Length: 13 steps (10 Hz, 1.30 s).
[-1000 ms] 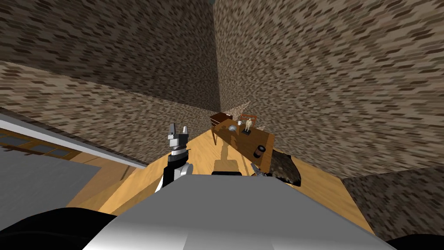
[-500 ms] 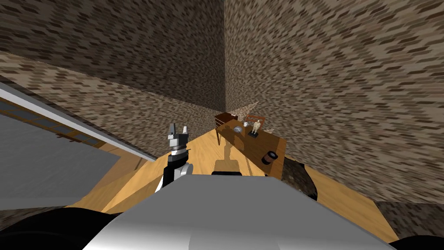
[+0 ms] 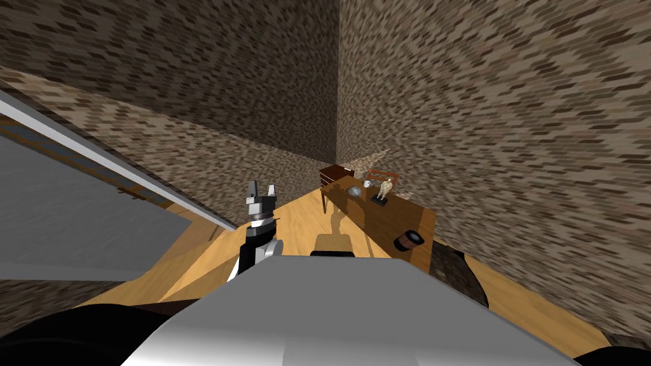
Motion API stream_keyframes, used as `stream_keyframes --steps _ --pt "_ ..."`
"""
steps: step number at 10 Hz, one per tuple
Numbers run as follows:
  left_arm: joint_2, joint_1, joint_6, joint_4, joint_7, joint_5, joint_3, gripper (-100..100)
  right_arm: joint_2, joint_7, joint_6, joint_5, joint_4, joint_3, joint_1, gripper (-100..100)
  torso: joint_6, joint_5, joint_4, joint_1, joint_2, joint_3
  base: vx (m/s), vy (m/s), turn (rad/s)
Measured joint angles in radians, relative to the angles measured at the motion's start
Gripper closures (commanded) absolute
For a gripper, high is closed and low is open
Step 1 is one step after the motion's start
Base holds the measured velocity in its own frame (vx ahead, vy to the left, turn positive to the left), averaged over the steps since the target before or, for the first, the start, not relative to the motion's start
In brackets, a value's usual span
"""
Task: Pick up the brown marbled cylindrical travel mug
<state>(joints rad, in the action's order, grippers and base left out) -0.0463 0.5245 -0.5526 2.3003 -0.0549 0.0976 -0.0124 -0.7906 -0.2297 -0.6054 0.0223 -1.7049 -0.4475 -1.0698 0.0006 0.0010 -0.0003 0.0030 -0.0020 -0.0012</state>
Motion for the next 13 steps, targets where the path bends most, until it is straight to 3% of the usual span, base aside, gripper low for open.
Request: stream_keyframes --steps 2,3,4,5,8,9,10,13 --pt "0.0 0.0 0.0 0.0 0.0 0.0 0.0 0 -0.043 -0.006 0.02 0.01 0.032 -0.025 -0.012 -100 0.0 0.0 0.0 0.0 -0.001 0.0 0.073 0.041 0.115" --pt "0.0 0.0 0.0 0.0 0.0 0.0 0.0 0 -0.073 -0.003 -0.003 0.019 0.084 -0.037 -0.018 -100 0.0 0.0 0.0 -0.001 -0.001 -0.001 0.068 0.032 0.082" --pt "0.0 0.0 0.0 0.0 0.0 0.0 0.0 0 -0.09 -0.004 -0.002 0.023 0.096 -0.047 -0.021 -100 0.0 0.0 0.0 -0.001 -0.001 0.0 0.096 0.049 0.134" --pt "0.0 0.0 0.0 0.0 0.0 0.0 0.0 0 -0.138 -0.007 0.021 0.038 0.069 -0.045 -0.059 -100 0.0 0.0 0.0 0.0 -0.002 -0.001 0.085 0.031 0.083" --pt "0.0 0.0 0.0 0.0 0.0 0.0 0.0 0 -0.195 -0.016 0.005 0.053 0.153 -0.08 -0.065 -100 0.0 0.0 0.0 -0.001 -0.001 -0.001 0.09 0.028 0.117" --pt "0.0 0.0 0.0 0.0 0.0 0.0 0.0 0 -0.219 -0.014 0.014 0.061 0.184 -0.099 -0.056 -100 0.0 0.0 0.0 -0.002 -0.002 -0.001 0.137 0.039 0.177" --pt "0.0 0.0 0.0 0.0 0.0 0.0 0.0 0 -0.262 -0.015 0.033 0.079 0.183 -0.107 -0.074 -100 0.0 0.0 -0.001 -0.001 -0.004 -0.003 0.111 0.029 0.06" --pt "0.0 0.0 0.0 0.0 0.0 0.0 0.0 0 -0.336 -0.026 0.008 0.104 0.256 -0.128 -0.098 -100 0.0 0.0 0.0 -0.001 -0.002 -0.001 0.076 0.017 0.053"
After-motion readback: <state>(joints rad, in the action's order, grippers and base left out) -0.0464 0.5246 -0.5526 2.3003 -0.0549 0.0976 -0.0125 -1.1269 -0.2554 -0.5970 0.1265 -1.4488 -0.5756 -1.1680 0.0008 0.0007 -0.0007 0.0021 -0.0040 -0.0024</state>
